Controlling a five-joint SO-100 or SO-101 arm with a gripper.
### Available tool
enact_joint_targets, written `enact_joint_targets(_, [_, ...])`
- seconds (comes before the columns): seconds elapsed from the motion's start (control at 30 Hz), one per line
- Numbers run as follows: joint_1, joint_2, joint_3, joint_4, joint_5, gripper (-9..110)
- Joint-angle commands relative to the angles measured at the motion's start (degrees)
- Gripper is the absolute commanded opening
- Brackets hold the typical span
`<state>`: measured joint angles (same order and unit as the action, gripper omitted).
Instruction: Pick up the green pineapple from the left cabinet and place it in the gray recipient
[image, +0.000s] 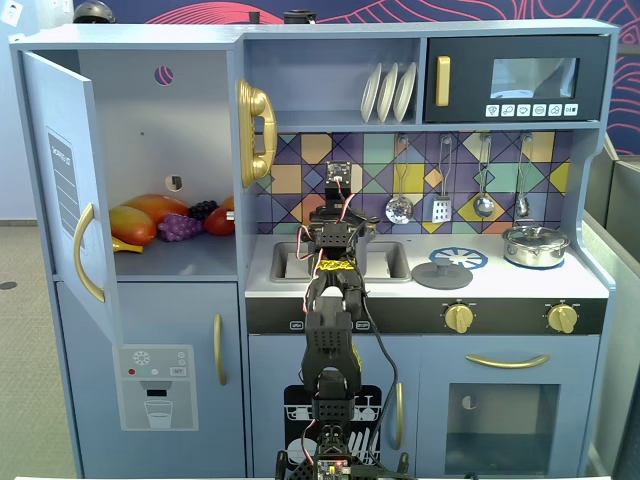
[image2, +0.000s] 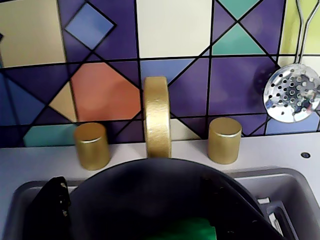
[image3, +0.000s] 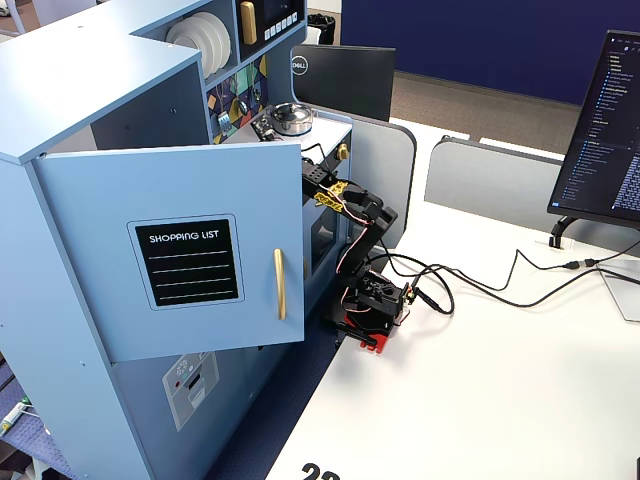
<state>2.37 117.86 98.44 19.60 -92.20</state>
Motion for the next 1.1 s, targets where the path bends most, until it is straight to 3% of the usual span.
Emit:
enact_joint_targets(0.0, [-0.70, 7.38, -4.57, 2.46, -2.02, 26])
enact_joint_targets(0.13, [-1.58, 16.96, -4.66, 13.18, -3.69, 23])
enact_joint_targets(0.33, [-0.70, 35.51, 2.29, 43.15, -5.10, 10])
enact_joint_targets(0.43, [0.62, 43.33, 10.02, 54.76, -4.13, 0])
enact_joint_targets(0.53, [2.29, 48.08, 20.65, 60.47, -7.56, 0])
enact_joint_targets(0.63, [2.55, 47.55, 31.55, 59.68, -6.94, 0])
enact_joint_targets(0.83, [-1.76, 50.19, 54.67, 42.63, 2.46, 0])
enact_joint_targets(1.07, [-0.79, 55.37, 71.63, 36.04, 6.77, 0])
